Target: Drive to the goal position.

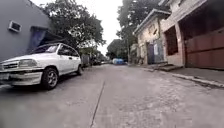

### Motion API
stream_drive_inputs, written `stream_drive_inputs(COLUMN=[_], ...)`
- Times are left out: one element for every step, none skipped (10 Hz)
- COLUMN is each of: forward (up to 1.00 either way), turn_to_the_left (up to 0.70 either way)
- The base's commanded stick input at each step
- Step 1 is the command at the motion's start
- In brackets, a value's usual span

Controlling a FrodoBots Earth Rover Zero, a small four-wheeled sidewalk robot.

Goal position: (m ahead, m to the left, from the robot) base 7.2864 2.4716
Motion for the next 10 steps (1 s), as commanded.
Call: stream_drive_inputs(forward=[1.0, 1.0, 1.0, 1.0, 1.0, 1.0, 1.0, 1.0, 1.0, 1.0], turn_to_the_left=[0.0, 0.0, 0.0, 0.0, 0.0, 0.0, 0.0, 0.07, 0.23, 0.27])
